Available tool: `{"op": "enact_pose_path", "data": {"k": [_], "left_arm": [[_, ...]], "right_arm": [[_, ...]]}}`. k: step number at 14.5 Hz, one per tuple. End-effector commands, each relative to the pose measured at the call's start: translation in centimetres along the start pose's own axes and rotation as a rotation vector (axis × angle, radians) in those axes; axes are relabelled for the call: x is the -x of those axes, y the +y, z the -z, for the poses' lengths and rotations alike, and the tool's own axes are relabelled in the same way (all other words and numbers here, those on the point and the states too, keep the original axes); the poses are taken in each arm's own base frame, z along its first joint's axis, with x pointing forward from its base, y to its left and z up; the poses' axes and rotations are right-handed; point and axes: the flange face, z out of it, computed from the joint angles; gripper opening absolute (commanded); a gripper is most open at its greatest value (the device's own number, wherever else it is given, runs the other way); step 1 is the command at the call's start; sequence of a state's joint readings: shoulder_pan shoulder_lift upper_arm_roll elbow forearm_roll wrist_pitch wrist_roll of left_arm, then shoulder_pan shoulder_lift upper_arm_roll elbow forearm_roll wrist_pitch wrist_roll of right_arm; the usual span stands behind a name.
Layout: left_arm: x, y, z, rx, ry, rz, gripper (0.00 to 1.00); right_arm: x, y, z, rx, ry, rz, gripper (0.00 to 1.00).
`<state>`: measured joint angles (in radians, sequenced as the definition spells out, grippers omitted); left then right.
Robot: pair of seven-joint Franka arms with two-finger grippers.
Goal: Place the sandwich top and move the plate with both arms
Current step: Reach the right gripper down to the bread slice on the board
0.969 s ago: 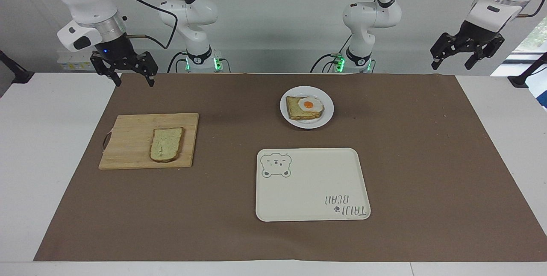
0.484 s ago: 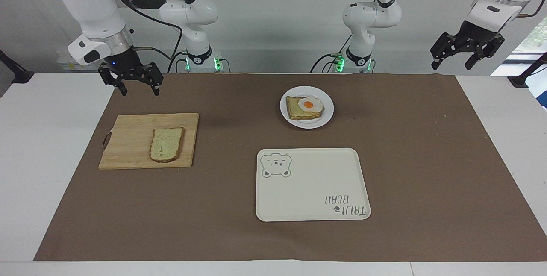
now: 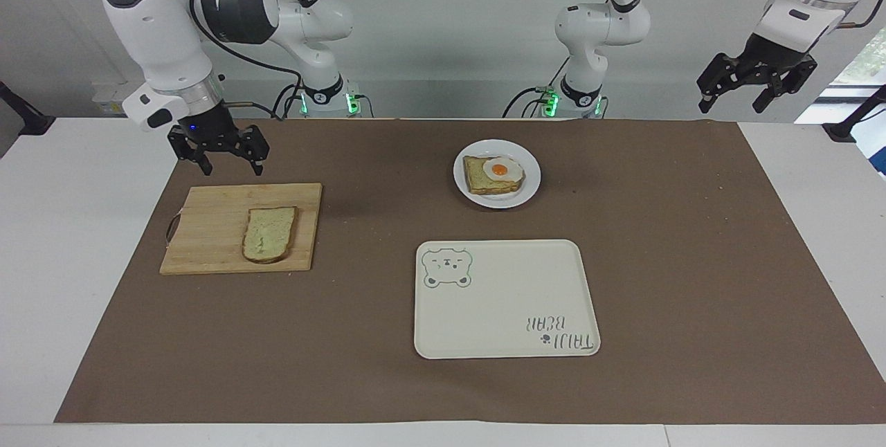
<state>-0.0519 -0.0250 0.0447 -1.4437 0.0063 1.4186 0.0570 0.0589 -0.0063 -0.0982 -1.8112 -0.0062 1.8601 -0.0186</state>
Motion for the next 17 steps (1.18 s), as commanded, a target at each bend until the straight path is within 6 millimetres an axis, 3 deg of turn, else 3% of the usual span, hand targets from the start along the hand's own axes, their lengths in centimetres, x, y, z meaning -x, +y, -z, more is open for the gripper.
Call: {"op": "enact_pose_path", "data": {"k": [1,5,9,13,17], "left_arm": [[0.7,0.0,0.2,-0.006,-0.005,0.01,1.0],[0.7,0.0,0.2,-0.006,-0.005,0.01,1.0],[0.7,0.0,0.2,-0.006,-0.005,0.01,1.0],[0.7,0.0,0.2,-0.006,-0.005,0.01,1.0],[0.7,0.0,0.2,-0.006,-0.005,0.01,1.0]], "right_arm": [[-1.4,0.4,-2.8,0.01,0.009,0.017,1.0],[-3.5,0.2,-7.0,0.007,0.025,0.014,1.0],[-4.2,0.3,-9.9,0.011,0.03,0.016,1.0],[-4.2,1.4,-14.7,-0.009,0.046,0.055,1.0],[-3.9,4.2,-18.8,-0.072,0.036,0.059,1.0]]}}
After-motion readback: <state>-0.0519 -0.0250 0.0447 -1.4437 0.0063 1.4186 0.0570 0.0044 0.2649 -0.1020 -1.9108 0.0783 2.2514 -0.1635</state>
